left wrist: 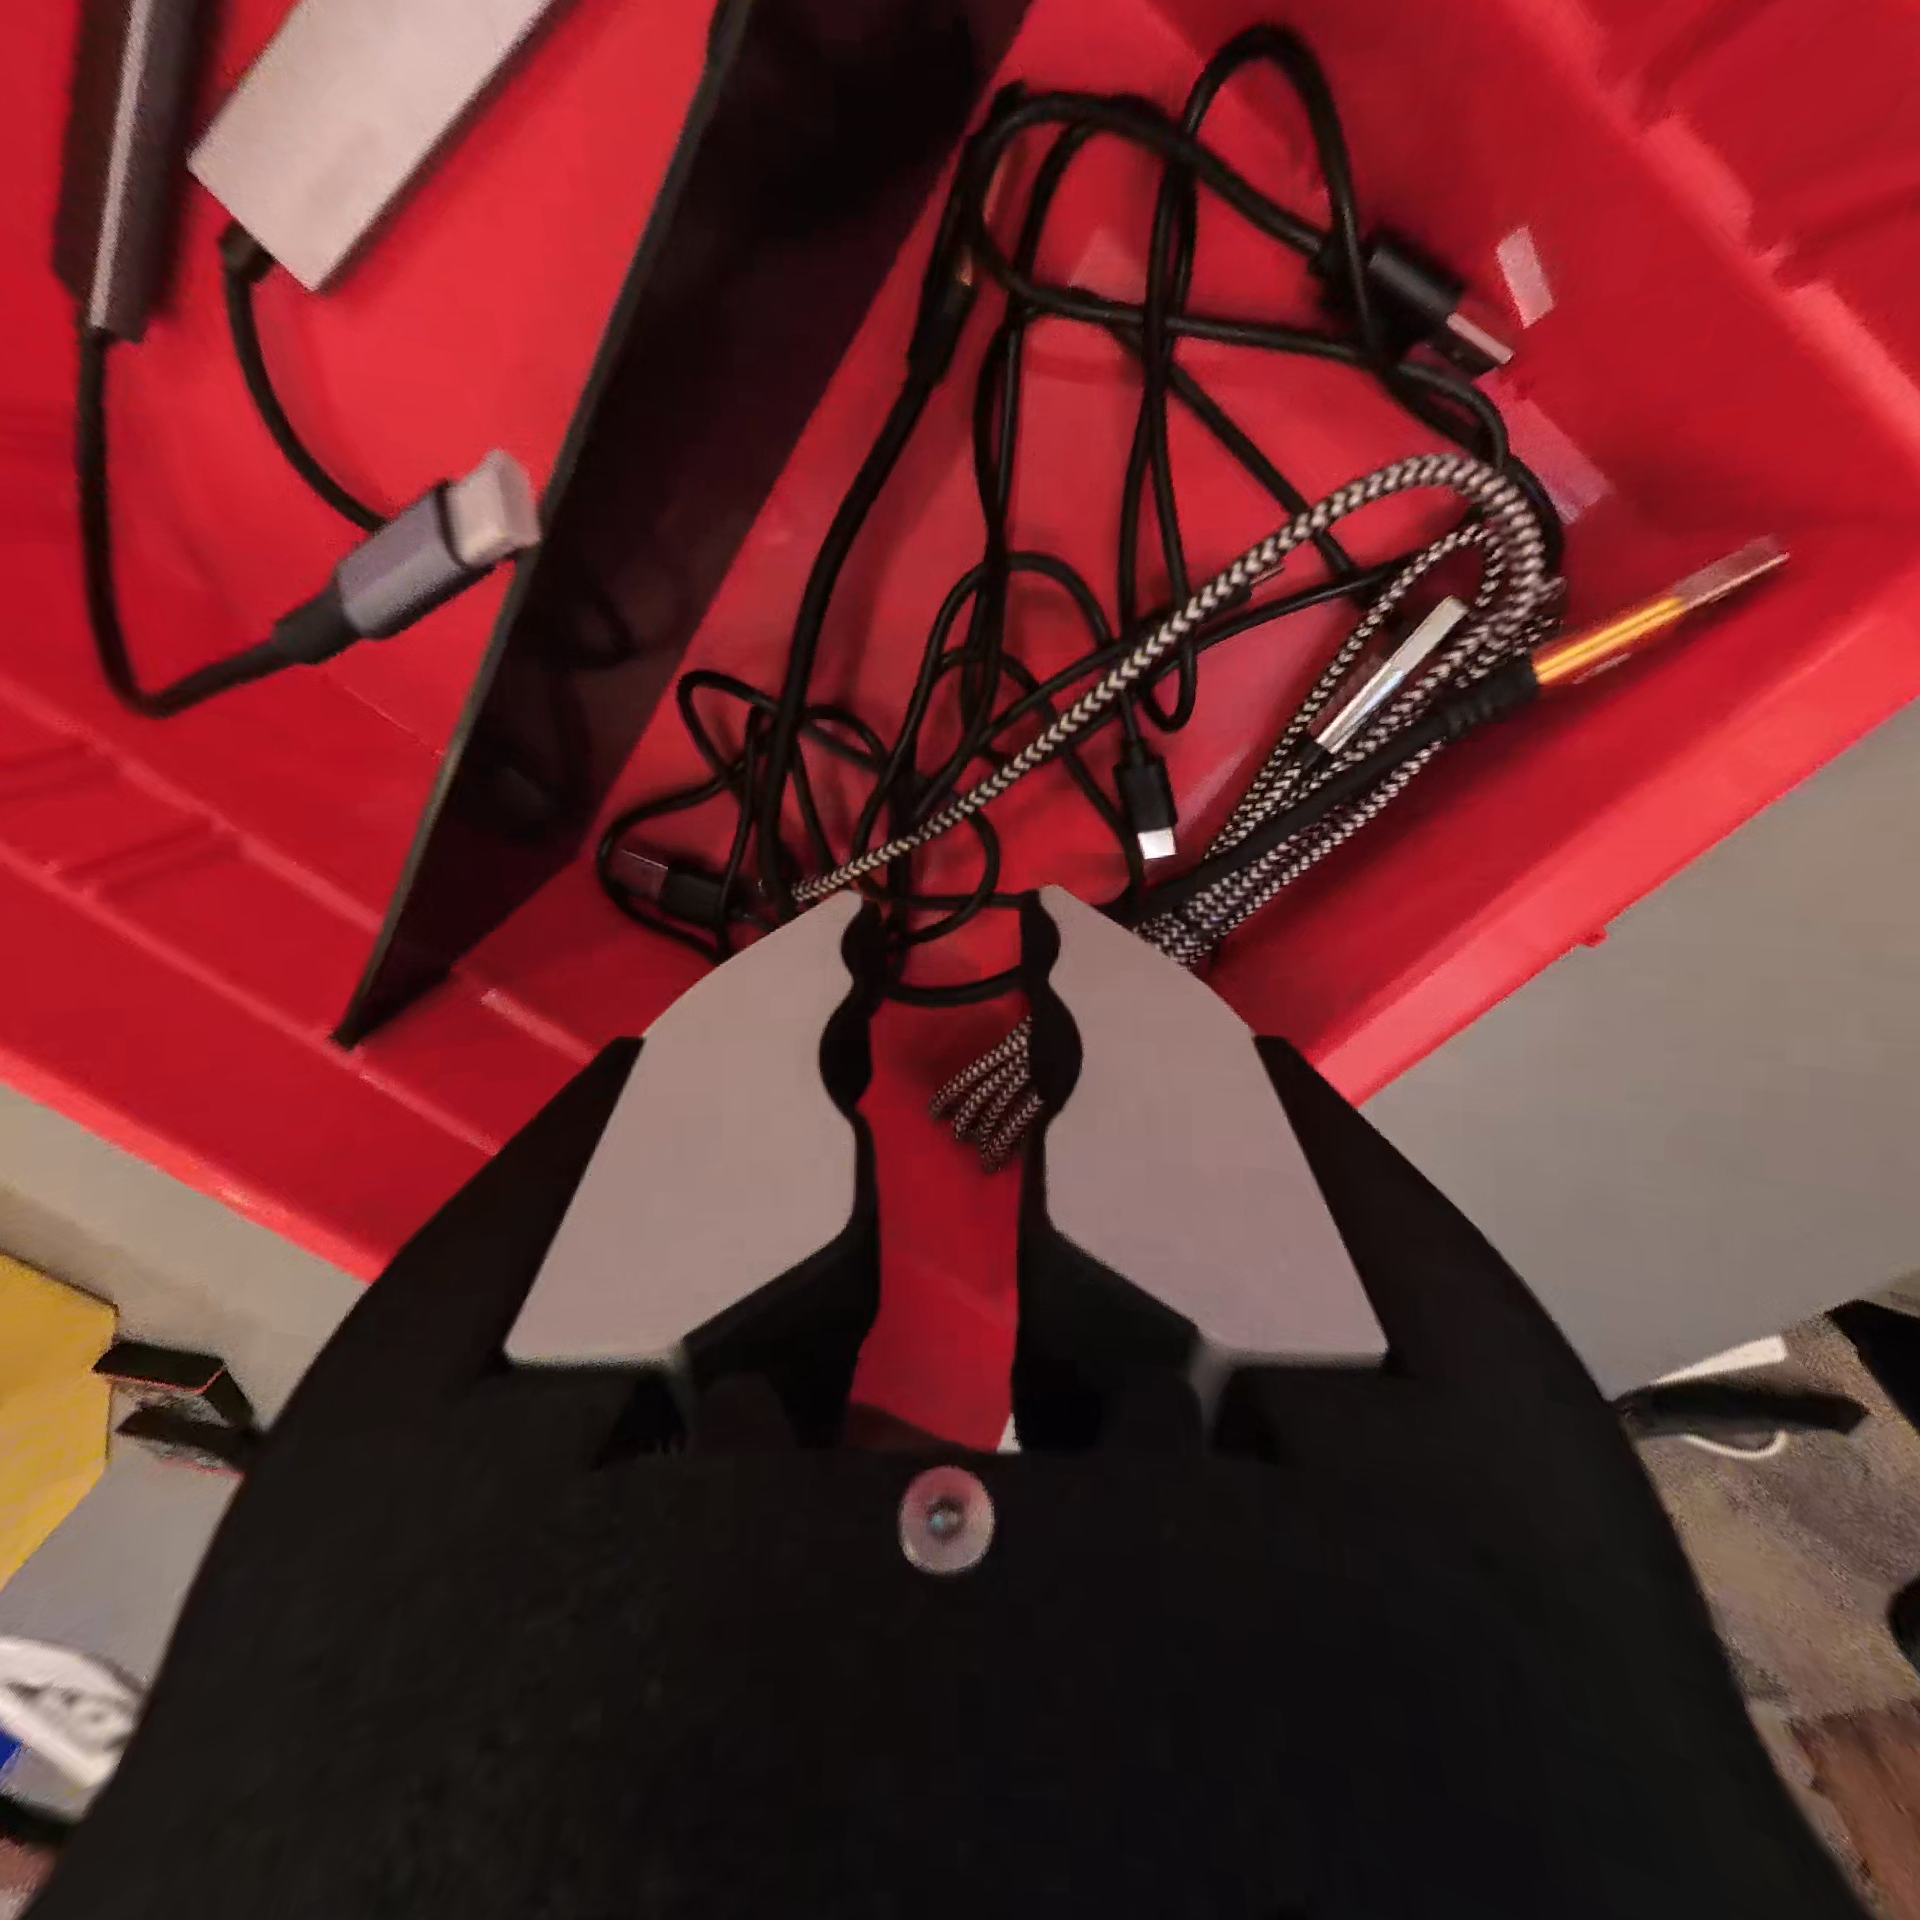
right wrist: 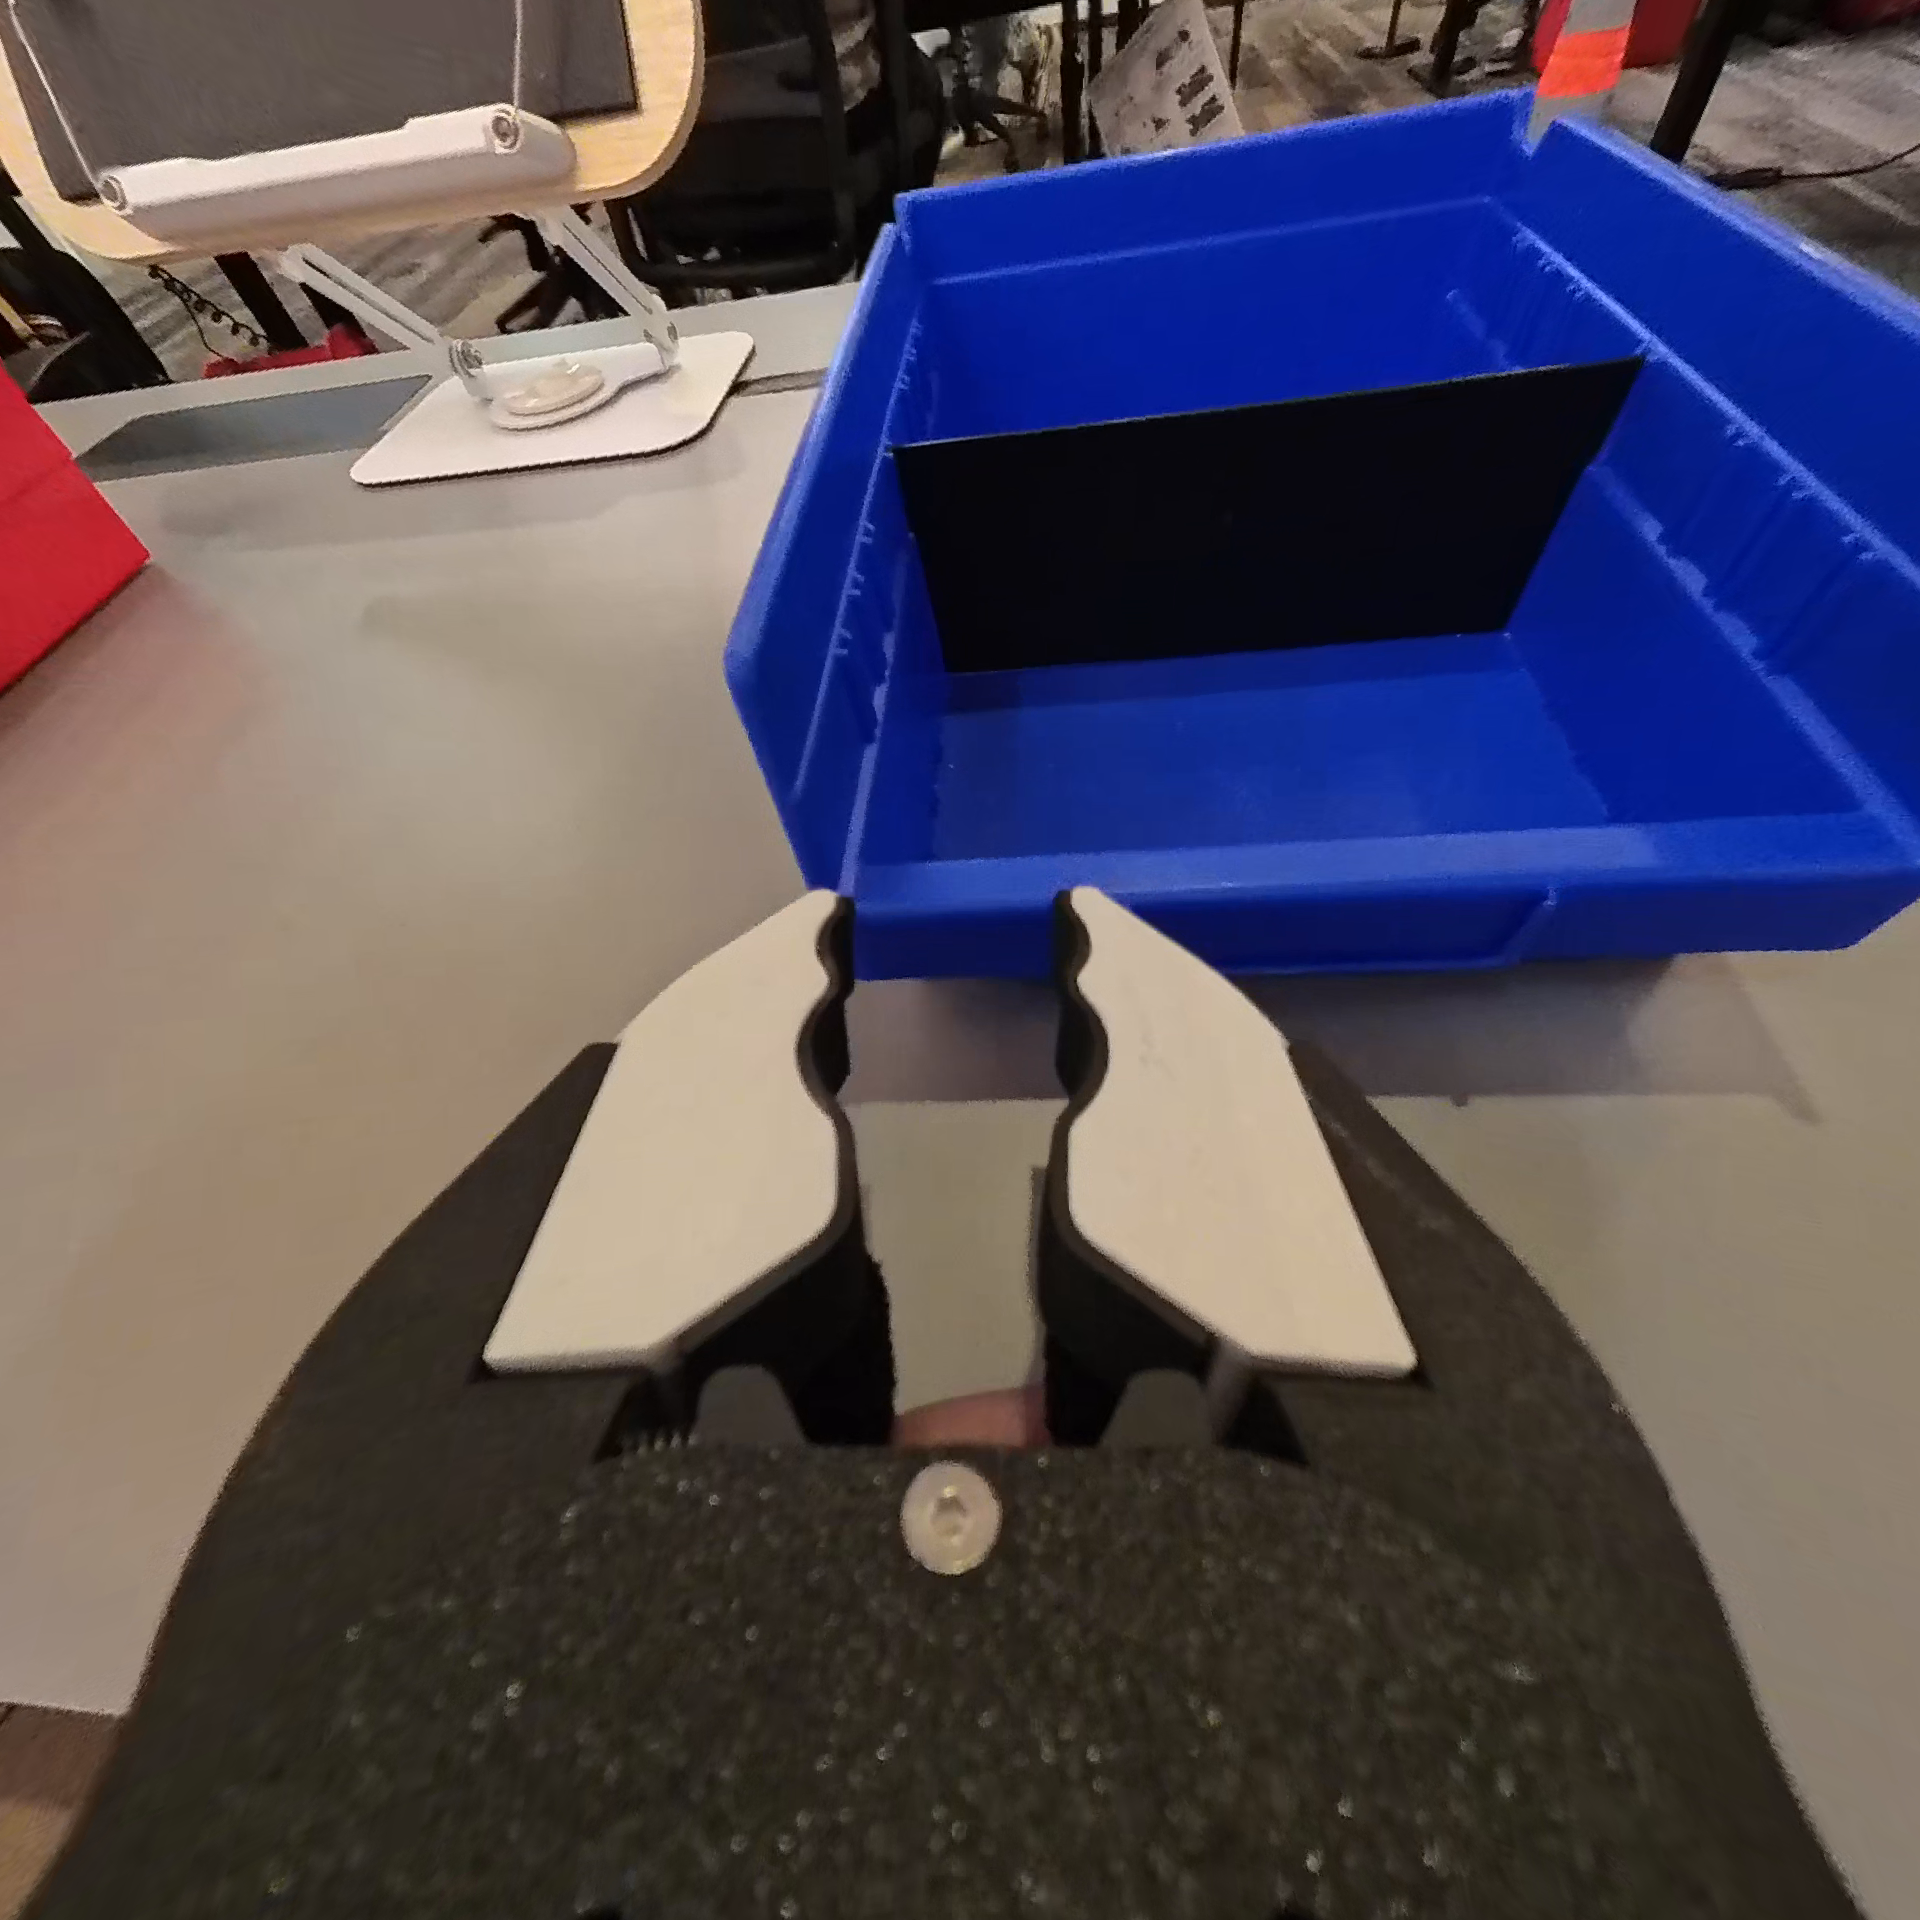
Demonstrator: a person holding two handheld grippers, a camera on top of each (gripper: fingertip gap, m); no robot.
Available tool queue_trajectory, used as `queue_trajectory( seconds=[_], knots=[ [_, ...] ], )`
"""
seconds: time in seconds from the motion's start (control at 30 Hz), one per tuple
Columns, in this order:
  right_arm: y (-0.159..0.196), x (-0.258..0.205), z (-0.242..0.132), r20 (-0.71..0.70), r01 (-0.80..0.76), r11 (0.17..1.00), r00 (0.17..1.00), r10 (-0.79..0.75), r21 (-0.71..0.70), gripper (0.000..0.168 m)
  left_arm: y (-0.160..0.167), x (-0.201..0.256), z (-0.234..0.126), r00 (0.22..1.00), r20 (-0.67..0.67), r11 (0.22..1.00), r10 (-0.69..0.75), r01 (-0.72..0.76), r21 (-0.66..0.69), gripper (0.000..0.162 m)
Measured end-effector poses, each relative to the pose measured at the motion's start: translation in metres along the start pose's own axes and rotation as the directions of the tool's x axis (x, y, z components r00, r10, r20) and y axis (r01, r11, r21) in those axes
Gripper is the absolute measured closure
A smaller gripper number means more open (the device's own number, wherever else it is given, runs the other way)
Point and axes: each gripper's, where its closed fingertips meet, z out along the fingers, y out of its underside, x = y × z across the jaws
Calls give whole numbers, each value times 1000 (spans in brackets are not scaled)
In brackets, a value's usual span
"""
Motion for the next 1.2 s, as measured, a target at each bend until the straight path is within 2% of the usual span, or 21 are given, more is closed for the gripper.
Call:
queue_trajectory(
  seconds=[0.1,0.2,0.3,0.37,0.5,0.57,0.67,0.73,0.8,0.87,1.03,1.07,1.13,1.2],
  knots=[
    [2,5,-1,-1,-22,1000,1000,22,-5,133,7,5,14,1000,-17,999,6,-7,-54,139],
    [3,5,0,17,-62,998,998,63,-14,133,11,0,29,998,7,994,-54,55,-96,139],
    [4,3,3,38,-86,996,995,87,-23,133,9,4,33,999,3,995,-35,35,-95,154],
    [4,2,4,39,-76,997,996,77,-26,133,9,4,27,999,21,995,-28,30,-96,158],
    [4,-2,8,45,-61,998,997,63,-31,133,10,14,-5,999,-33,999,-5,4,-42,159],
    [5,-6,9,57,-64,997,996,66,-37,133,6,27,-31,989,-146,999,13,-7,42,160],
    [5,-10,10,72,-63,997,995,65,-39,133,-2,44,-74,951,-276,973,138,-78,218,160],
    [5,-13,10,80,-61,997,995,64,-39,134,-8,54,-104,910,-319,919,264,-136,370,160],
    [4,-15,10,86,-59,998,994,62,-37,134,-17,48,-129,903,-303,864,305,-128,486,160],
    [4,-16,10,90,-54,998,994,58,-39,134,-28,29,-151,927,-264,815,267,-71,575,160],
    [4,-17,9,89,-47,998,995,50,-36,134,-50,-9,-207,958,-234,585,164,97,806,160],
    [4,-17,8,88,-45,998,995,48,-37,134,-54,-14,-212,964,-231,535,132,127,835,160],
    [5,-16,7,83,-41,998,996,44,-39,134,-57,-27,-212,987,-157,491,40,118,863,161],
    [6,-16,6,83,-43,998,995,46,-41,134,-59,-18,-216,981,-185,436,59,141,889,160]
  ],
)
